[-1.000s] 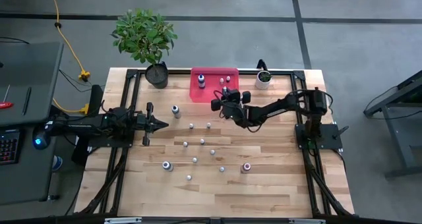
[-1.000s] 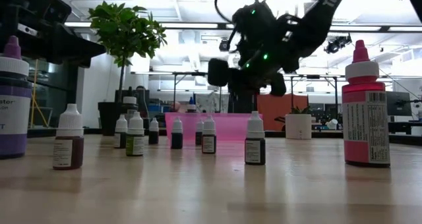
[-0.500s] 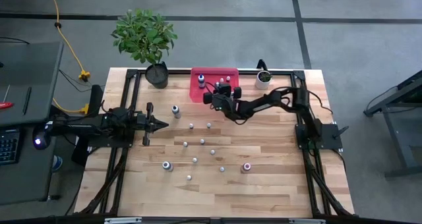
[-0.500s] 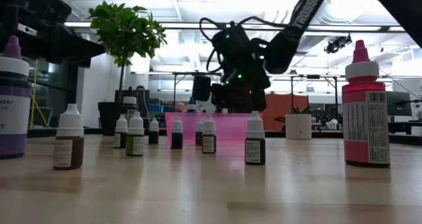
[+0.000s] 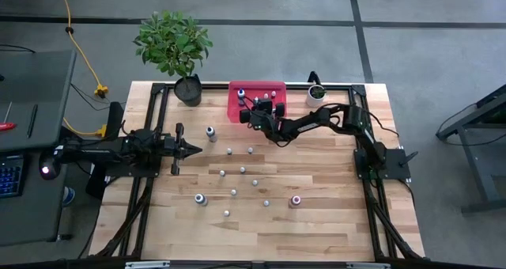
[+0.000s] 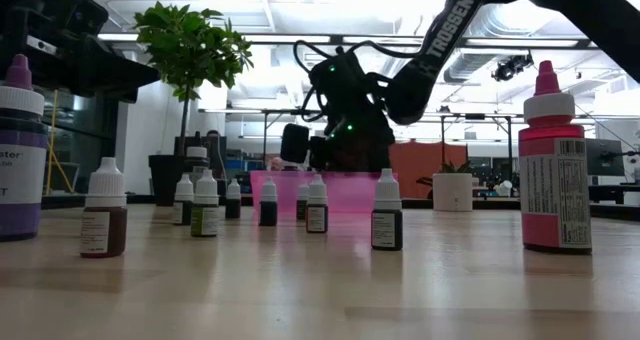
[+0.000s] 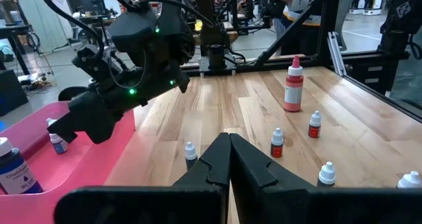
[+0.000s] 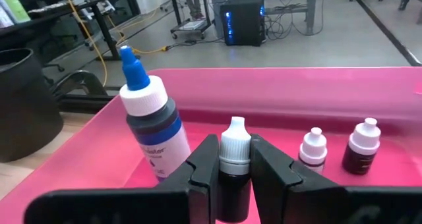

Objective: Pick & Place food coloring
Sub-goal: Put the small black food coloring bottle into the red bin, then put the small red food coloring bottle into the red bin

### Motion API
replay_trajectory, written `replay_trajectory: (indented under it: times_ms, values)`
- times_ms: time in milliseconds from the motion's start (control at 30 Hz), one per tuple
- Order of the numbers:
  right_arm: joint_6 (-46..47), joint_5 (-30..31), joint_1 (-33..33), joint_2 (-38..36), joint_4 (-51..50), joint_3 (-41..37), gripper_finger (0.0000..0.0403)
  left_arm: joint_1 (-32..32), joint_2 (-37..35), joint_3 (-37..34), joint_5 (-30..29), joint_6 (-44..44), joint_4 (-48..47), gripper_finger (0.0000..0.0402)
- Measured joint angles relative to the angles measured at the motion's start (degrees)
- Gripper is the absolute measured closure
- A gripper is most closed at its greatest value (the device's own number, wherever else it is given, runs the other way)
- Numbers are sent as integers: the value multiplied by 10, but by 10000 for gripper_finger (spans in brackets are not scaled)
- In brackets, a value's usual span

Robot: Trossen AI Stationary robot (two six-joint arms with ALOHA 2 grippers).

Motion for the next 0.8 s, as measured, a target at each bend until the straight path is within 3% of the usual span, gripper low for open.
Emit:
replay_trajectory:
  times_ms: [467, 667, 800]
  values:
    - [-26, 18, -3, 1, -2, -1, 346, 0, 0, 0, 0, 0, 0, 401]
    - [-26, 30, -3, 1, -3, -2, 290, 0, 0, 0, 0, 0, 0, 401]
    - [-26, 30, -3, 1, -3, -2, 278, 0, 0, 0, 0, 0, 0, 401]
